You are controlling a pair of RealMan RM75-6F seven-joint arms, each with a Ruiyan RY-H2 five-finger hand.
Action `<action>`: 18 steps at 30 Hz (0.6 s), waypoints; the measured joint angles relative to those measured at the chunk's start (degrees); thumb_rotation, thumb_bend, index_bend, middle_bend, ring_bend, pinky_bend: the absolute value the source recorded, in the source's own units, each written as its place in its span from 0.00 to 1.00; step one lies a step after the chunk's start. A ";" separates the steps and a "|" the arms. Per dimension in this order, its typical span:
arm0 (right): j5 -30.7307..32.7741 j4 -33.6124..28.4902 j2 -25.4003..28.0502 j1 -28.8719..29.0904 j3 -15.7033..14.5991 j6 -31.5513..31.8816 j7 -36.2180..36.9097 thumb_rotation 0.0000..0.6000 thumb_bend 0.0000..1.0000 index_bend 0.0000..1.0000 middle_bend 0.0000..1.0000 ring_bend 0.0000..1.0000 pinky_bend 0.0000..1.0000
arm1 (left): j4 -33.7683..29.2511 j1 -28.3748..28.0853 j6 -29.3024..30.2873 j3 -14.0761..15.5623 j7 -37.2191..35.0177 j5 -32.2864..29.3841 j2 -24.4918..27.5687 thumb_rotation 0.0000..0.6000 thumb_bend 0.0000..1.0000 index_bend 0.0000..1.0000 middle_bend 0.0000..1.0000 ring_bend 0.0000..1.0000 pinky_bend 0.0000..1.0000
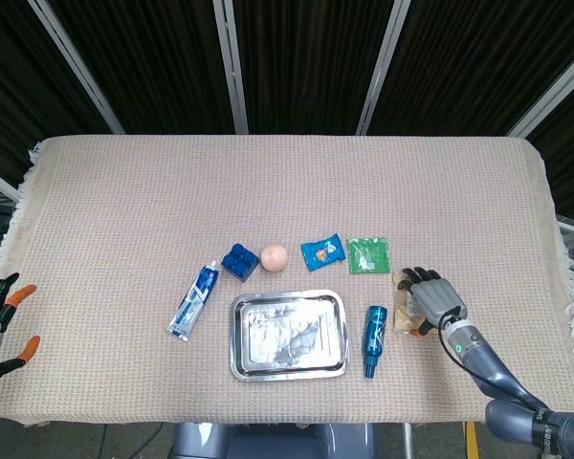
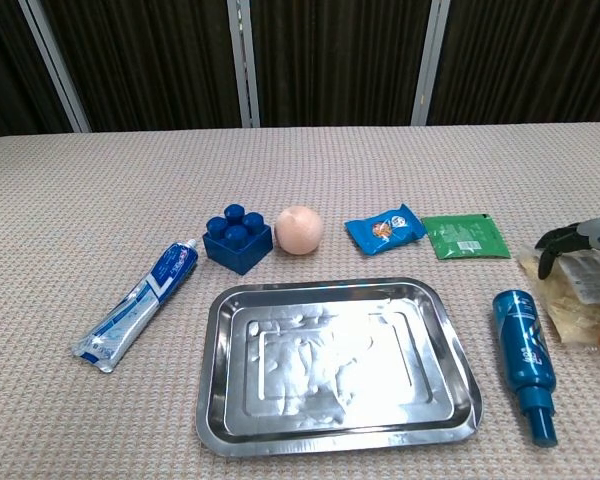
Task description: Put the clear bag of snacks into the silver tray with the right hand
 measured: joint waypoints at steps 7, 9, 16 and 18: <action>0.83 0.47 -0.72 0.69 -0.56 1.52 -2.25 1.00 0.00 0.50 0.30 0.26 0.44 | 0.26 -0.05 0.01 -0.01 -0.28 0.18 -0.14 1.00 0.34 0.15 0.00 0.00 0.00; 0.73 0.12 -0.59 0.78 -0.61 2.18 -2.36 1.00 0.00 0.51 0.32 0.28 0.47 | 0.34 -0.02 0.02 -0.01 -0.43 0.11 -0.16 1.00 0.34 0.15 0.00 0.00 0.00; -2.09 -2.70 1.66 0.61 -0.24 4.38 -0.73 1.00 0.00 0.53 0.34 0.32 0.50 | 0.48 0.02 0.05 -0.03 -0.57 0.10 -0.23 1.00 0.33 0.15 0.00 0.00 0.00; -3.34 -4.37 2.72 0.45 -0.04 5.25 -0.05 1.00 0.00 0.53 0.34 0.32 0.50 | 0.49 -0.02 -0.01 -0.04 -0.53 0.10 -0.24 1.00 0.34 0.15 0.00 0.00 0.00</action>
